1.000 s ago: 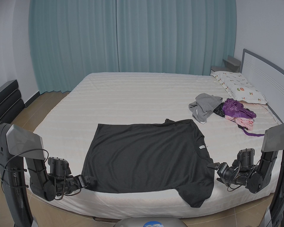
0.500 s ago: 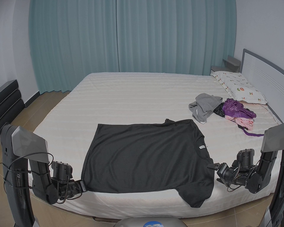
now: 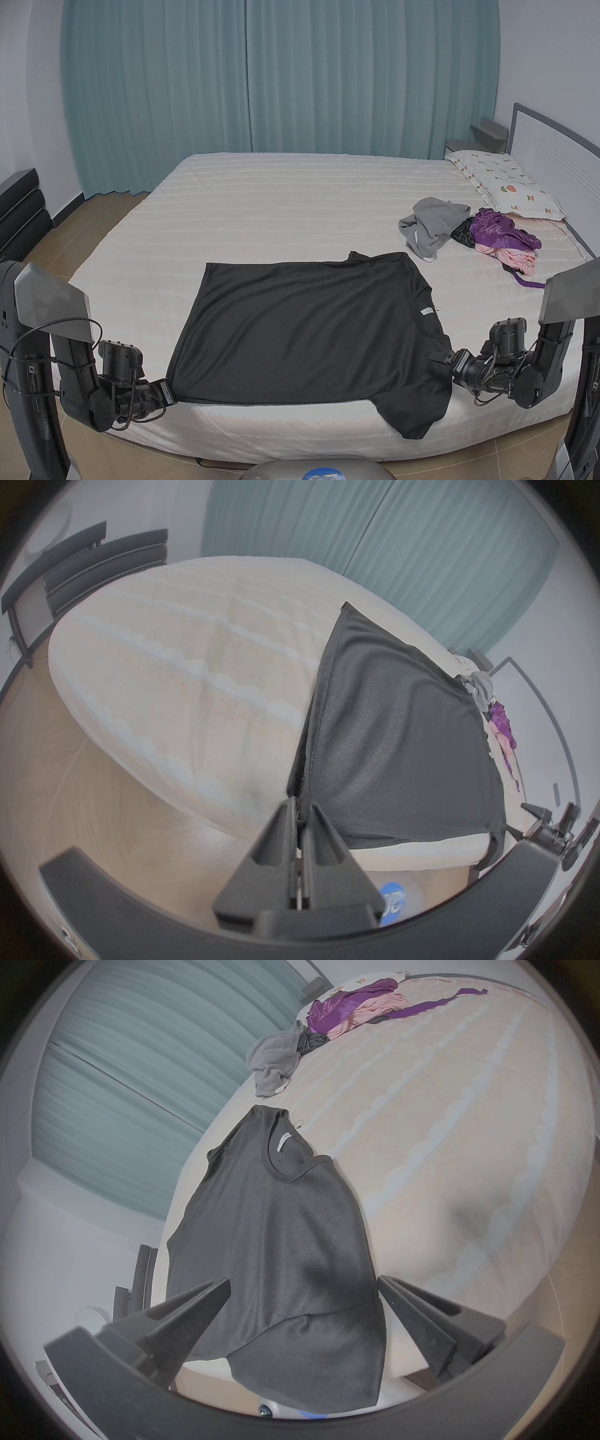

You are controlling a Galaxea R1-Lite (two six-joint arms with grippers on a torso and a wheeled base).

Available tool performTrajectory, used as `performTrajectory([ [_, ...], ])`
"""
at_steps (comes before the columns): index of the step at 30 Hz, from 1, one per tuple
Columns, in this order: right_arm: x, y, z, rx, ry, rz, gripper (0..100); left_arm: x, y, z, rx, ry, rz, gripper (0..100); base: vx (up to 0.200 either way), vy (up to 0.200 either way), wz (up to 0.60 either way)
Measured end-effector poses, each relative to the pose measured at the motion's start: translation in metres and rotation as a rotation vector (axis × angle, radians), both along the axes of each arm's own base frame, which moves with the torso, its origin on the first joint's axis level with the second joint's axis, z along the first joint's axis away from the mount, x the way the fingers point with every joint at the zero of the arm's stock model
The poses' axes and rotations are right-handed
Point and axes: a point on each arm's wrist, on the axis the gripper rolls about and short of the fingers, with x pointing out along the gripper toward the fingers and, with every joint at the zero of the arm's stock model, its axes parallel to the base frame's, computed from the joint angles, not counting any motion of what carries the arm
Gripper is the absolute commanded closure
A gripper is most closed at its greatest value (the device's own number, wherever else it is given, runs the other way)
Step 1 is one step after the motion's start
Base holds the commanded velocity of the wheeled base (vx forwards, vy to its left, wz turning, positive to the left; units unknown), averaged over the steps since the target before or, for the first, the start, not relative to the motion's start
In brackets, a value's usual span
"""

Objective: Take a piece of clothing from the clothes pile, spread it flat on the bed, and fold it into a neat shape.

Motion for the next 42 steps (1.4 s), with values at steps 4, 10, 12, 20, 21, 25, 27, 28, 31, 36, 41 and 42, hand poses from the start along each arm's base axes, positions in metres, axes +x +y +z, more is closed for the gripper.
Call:
performTrajectory([
  [4,0.007,-0.001,-0.007,-0.037,-0.007,0.012,0,0.0,0.0,0.0,-0.055,0.008,0.013,100,0.0,0.0,0.0],
  [10,0.015,-0.007,-0.015,-0.069,-0.009,-0.016,0,0.0,-0.001,0.0,-0.065,0.009,0.016,100,0.0,0.0,0.0],
  [12,0.018,-0.008,-0.016,-0.078,-0.014,-0.019,0,0.0,-0.001,0.0,-0.066,0.009,0.017,100,0.0,0.0,0.0],
  [20,0.027,-0.01,-0.02,-0.081,-0.032,-0.026,100,0.0,0.0,0.0,-0.069,0.009,0.017,100,0.0,0.0,0.0],
  [21,0.029,-0.01,-0.02,-0.081,-0.037,-0.027,100,0.0,0.0,0.0,-0.071,0.009,0.018,100,0.0,0.0,0.0],
  [25,0.035,-0.011,-0.018,-0.079,-0.06,-0.033,100,0.0,0.0,0.0,-0.074,0.008,0.022,100,0.0,0.0,0.0],
  [27,0.043,-0.011,-0.015,-0.076,-0.091,-0.038,100,0.001,-0.001,0.0,-0.074,0.007,0.023,100,0.0,0.0,0.0],
  [28,0.047,-0.012,-0.013,-0.074,-0.104,-0.041,100,0.001,-0.001,0.001,-0.074,0.006,0.023,100,0.0,0.0,0.0],
  [31,0.058,-0.012,-0.009,-0.071,-0.133,-0.044,100,0.001,-0.001,0.0,-0.075,0.006,0.023,100,0.0,0.0,0.0],
  [36,0.074,-0.011,-0.006,-0.072,-0.121,-0.047,100,0.001,-0.001,0.001,-0.076,0.006,0.023,100,0.0,0.0,0.0],
  [41,0.09,-0.009,-0.004,-0.073,-0.138,-0.042,100,0.001,-0.001,0.001,-0.077,0.006,0.024,100,0.0,0.0,0.0],
  [42,0.092,-0.009,-0.004,-0.077,-0.142,-0.038,100,0.001,-0.001,0.001,-0.077,0.006,0.024,100,0.0,0.0,0.0],
])
